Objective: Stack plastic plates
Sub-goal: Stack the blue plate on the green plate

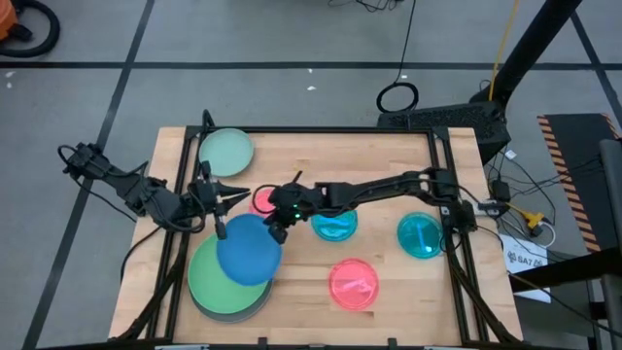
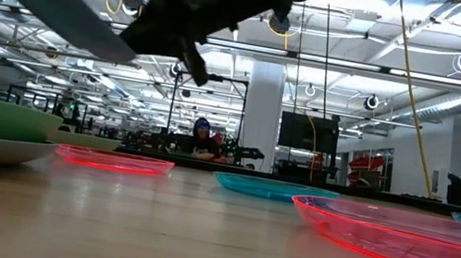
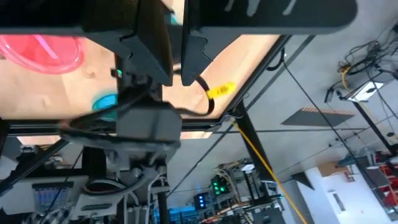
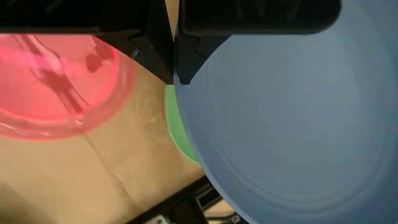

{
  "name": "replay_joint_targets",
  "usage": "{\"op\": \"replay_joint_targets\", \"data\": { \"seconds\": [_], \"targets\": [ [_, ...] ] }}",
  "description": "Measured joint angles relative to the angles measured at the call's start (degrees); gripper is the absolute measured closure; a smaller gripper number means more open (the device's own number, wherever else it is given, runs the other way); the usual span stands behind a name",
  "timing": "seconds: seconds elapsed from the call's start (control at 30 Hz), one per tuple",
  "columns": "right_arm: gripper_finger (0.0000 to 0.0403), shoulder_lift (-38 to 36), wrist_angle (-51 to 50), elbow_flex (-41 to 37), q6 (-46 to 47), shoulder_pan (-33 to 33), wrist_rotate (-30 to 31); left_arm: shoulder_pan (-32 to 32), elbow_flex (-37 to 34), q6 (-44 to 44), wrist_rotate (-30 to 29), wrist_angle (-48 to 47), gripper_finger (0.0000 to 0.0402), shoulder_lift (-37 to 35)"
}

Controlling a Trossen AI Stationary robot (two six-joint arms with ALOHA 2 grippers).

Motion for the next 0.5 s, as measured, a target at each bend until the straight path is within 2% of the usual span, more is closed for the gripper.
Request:
{"op": "replay_joint_targets", "data": {
  "seconds": [0.27, 0.5],
  "targets": [
    [0.0402, 8.5, -0.2, 10.9, -1.7, 1.3, -3.1, 0.0, 0.0, 0.4, -0.2, 0.0, 0.036, 0.0],
    [0.0401, 13.6, -4.9, 18.4, -3.8, 2.3, -4.4, 0.0, 0.0, -0.5, -0.2, -1.1, 0.036, 0.0]
  ]
}}
